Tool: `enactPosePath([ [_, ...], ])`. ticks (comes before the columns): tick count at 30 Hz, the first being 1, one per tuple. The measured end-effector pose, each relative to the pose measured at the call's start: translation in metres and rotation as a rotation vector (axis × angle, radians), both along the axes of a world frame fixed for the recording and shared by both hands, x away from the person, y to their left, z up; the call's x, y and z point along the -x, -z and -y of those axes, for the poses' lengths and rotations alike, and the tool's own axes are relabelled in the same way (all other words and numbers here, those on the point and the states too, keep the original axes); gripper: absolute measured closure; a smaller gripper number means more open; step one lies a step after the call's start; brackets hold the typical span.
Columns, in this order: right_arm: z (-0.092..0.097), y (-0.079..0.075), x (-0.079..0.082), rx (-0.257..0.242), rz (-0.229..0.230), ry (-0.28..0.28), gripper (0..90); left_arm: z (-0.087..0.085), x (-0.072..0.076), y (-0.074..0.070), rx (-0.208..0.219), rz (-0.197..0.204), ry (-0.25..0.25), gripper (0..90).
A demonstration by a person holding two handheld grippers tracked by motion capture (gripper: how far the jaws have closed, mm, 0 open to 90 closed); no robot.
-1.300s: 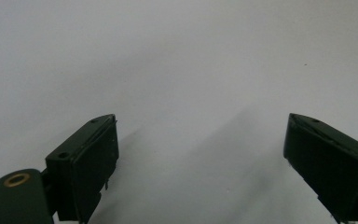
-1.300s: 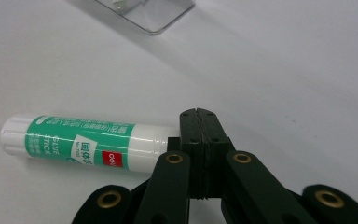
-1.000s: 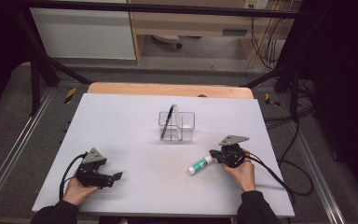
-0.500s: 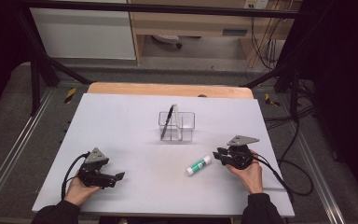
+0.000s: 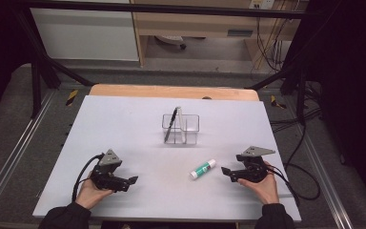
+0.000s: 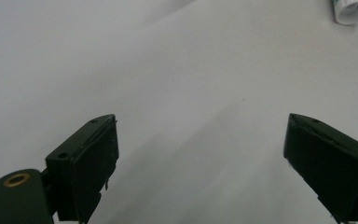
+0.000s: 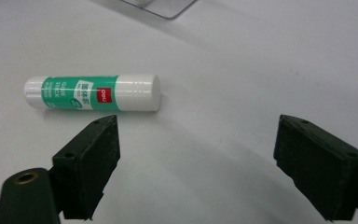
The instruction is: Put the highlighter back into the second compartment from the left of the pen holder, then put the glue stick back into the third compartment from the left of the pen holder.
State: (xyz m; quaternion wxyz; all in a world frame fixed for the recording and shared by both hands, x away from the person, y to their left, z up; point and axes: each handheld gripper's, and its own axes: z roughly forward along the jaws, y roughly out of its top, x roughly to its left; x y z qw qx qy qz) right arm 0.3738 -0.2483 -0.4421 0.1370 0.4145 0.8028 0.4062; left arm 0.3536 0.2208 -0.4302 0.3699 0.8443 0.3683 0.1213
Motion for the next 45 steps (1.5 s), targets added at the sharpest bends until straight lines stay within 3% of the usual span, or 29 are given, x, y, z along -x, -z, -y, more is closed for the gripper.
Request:
enactPosePath([
  [9,0.008,0.007,0.009,-0.004,-0.032,0.035,2.0,0.044,-0.011,-0.011,-0.021,0.014,0.063,9.6],
  [13,0.01,0.008,0.011,-0.012,-0.042,0.049,0.9,0.067,-0.017,-0.014,-0.026,0.016,0.094,9.6],
  [15,0.01,0.008,0.011,0.009,-0.033,0.041,0.9,0.079,-0.02,-0.014,-0.032,0.013,0.108,9.6],
  [21,0.01,0.008,0.013,0.006,-0.033,0.025,0.9,0.108,-0.027,-0.013,-0.053,-0.002,0.145,8.9],
  [40,0.01,0.009,0.017,0.033,-0.037,0.003,0.9,0.175,-0.05,-0.026,-0.08,-0.006,0.176,8.8],
  [45,0.012,0.008,0.018,0.039,-0.034,0.006,0.9,0.19,-0.056,-0.027,-0.094,-0.03,0.185,9.0],
])
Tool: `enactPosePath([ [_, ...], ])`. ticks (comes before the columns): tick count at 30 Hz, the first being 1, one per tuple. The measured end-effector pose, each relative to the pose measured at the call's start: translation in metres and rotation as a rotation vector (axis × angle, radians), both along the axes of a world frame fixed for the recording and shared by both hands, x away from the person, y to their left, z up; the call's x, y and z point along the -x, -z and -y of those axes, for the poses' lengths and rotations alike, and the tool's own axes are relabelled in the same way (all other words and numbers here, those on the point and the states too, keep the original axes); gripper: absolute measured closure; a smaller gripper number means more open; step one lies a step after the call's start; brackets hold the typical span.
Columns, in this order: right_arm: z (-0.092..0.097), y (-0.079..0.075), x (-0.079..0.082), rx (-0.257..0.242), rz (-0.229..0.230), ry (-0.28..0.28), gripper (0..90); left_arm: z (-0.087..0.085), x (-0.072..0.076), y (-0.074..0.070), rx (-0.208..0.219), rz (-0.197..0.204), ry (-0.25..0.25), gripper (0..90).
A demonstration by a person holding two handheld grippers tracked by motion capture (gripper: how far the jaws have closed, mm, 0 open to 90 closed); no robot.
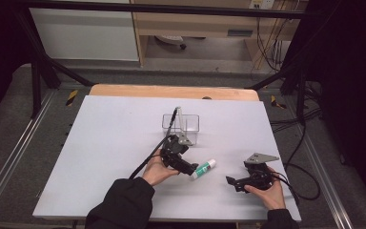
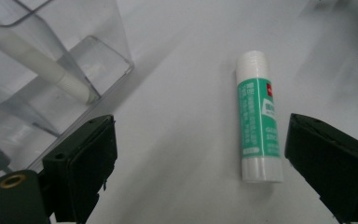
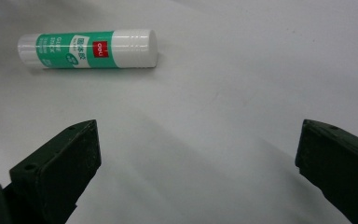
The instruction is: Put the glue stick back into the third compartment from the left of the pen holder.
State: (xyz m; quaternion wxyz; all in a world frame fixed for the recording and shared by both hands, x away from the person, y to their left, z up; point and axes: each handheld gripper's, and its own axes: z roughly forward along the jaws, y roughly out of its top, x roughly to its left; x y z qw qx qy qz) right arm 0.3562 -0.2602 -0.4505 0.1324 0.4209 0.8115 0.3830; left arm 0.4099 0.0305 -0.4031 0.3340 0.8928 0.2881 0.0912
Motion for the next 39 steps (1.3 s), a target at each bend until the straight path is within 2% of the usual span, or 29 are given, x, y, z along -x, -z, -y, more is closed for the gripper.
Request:
enactPosePath([
  [8,0.001,0.0,0.0,0.003,-0.001,-0.006,0.9,0.023,-0.006,0.006,-0.055,-0.025,0.037,13.2],
  [12,0.0,0.0,0.0,0.009,-0.009,-0.008,0.9,0.032,-0.008,0.011,-0.091,-0.045,0.068,20.5],
  [16,0.001,0.0,0.001,0.009,-0.01,-0.011,1.0,0.04,-0.008,0.014,-0.1,-0.075,0.09,29.6],
  [20,0.0,0.0,0.0,0.007,-0.014,-0.014,1.0,0.047,-0.007,0.013,-0.117,-0.08,0.108,37.5],
  [28,0.0,0.0,0.0,0.004,-0.015,-0.021,1.0,0.062,-0.007,0.017,-0.134,-0.108,0.118,54.4],
  [39,0.0,0.0,0.0,0.005,-0.026,-0.028,1.1,0.074,-0.006,0.023,-0.191,-0.114,0.11,61.3],
])
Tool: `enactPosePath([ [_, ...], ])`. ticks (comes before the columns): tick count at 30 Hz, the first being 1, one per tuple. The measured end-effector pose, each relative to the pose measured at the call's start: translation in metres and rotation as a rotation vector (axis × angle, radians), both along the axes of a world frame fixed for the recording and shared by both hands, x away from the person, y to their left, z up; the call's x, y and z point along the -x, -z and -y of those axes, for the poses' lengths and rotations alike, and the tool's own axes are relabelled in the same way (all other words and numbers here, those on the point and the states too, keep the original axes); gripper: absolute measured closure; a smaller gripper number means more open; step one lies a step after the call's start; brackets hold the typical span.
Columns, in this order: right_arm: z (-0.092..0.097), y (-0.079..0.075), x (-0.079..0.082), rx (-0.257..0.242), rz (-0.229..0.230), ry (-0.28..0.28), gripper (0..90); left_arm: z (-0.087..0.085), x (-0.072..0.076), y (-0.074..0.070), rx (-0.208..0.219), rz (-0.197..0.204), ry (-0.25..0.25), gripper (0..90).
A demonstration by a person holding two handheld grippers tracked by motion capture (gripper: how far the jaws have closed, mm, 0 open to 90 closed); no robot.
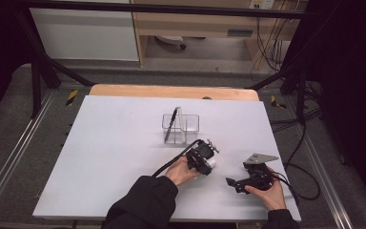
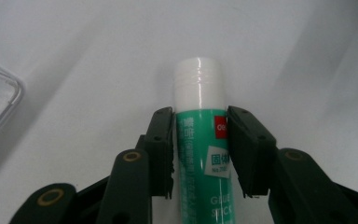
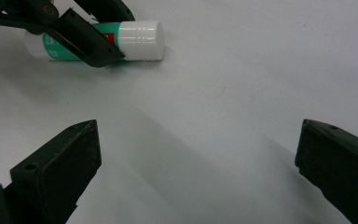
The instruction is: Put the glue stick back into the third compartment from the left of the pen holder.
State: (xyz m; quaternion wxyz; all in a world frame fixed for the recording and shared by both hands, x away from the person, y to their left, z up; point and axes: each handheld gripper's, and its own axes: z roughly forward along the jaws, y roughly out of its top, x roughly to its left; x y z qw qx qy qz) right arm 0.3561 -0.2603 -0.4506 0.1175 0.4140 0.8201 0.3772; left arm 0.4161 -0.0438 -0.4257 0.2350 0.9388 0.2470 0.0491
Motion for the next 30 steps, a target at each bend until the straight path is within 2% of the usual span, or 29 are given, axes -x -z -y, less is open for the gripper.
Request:
enactPosePath([
  [11,-0.0005,0.0009,-0.0004,0.004,-0.003,-0.005,1.1,0.0009,0.0,0.0007,-0.014,-0.019,-0.004,64.3],
  [19,-0.0006,0.0007,-0.0004,0.0,-0.008,-0.006,1.2,0.0047,0.0027,0.0004,-0.048,0.007,0.009,64.9],
  [30,-0.0006,0.0009,-0.0006,0.0,-0.008,-0.01,1.2,0.0003,0.0004,-0.0014,-0.029,-0.027,0.0,65.3],
])
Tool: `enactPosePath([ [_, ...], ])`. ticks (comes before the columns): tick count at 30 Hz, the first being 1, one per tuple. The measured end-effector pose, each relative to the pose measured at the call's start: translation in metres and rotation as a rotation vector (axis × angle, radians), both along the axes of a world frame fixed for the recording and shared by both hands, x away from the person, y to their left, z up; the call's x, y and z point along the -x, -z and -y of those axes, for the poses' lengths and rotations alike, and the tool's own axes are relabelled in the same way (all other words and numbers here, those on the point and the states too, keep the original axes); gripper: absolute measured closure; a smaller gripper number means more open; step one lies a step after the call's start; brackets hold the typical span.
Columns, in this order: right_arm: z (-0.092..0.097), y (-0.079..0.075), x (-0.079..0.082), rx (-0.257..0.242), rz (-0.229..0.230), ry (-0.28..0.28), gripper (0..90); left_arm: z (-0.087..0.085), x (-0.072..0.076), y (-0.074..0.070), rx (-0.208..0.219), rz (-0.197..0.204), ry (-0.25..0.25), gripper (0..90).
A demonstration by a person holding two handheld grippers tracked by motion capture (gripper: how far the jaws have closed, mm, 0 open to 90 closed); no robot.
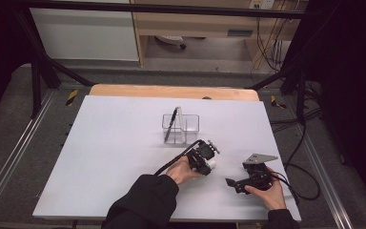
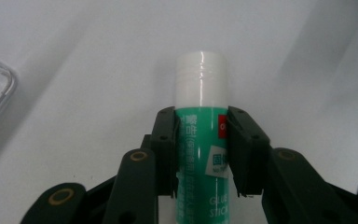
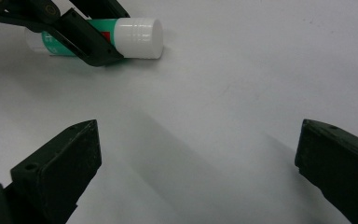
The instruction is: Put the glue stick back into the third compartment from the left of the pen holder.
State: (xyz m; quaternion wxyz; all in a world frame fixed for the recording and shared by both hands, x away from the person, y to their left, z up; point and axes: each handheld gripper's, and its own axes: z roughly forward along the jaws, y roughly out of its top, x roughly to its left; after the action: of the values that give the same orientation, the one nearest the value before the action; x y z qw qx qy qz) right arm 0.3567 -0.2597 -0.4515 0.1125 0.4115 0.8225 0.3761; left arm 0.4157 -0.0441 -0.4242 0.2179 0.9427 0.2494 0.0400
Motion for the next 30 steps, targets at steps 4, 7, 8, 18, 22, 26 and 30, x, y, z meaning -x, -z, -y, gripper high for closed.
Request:
enactPosePath([
  [4,0.0,0.0,0.0,0.001,0.001,-0.001,1.2,-0.004,0.0,-0.003,0.017,0.006,-0.002,65.5],
  [7,0.0,0.0,0.0,0.0,0.0,0.0,1.2,-0.007,0.002,-0.007,0.034,0.02,-0.004,65.5],
  [8,0.0,0.0,0.0,0.0,0.0,0.0,1.2,-0.009,0.002,-0.009,0.037,0.028,-0.003,65.5],
  [18,0.0,0.0,0.0,0.002,0.002,-0.003,1.2,-0.029,0.005,-0.024,0.116,0.077,-0.047,65.4],
  [22,0.0,0.0,0.0,0.003,0.003,-0.004,1.2,-0.039,0.006,-0.03,0.161,0.107,-0.071,65.4],
  [26,0.0,0.0,0.0,0.004,0.0,-0.003,1.2,-0.046,0.007,-0.037,0.204,0.133,-0.094,65.4],
  [30,0.0,0.0,0.0,0.003,0.004,-0.002,1.2,-0.054,0.007,-0.046,0.247,0.152,-0.113,65.4],
])
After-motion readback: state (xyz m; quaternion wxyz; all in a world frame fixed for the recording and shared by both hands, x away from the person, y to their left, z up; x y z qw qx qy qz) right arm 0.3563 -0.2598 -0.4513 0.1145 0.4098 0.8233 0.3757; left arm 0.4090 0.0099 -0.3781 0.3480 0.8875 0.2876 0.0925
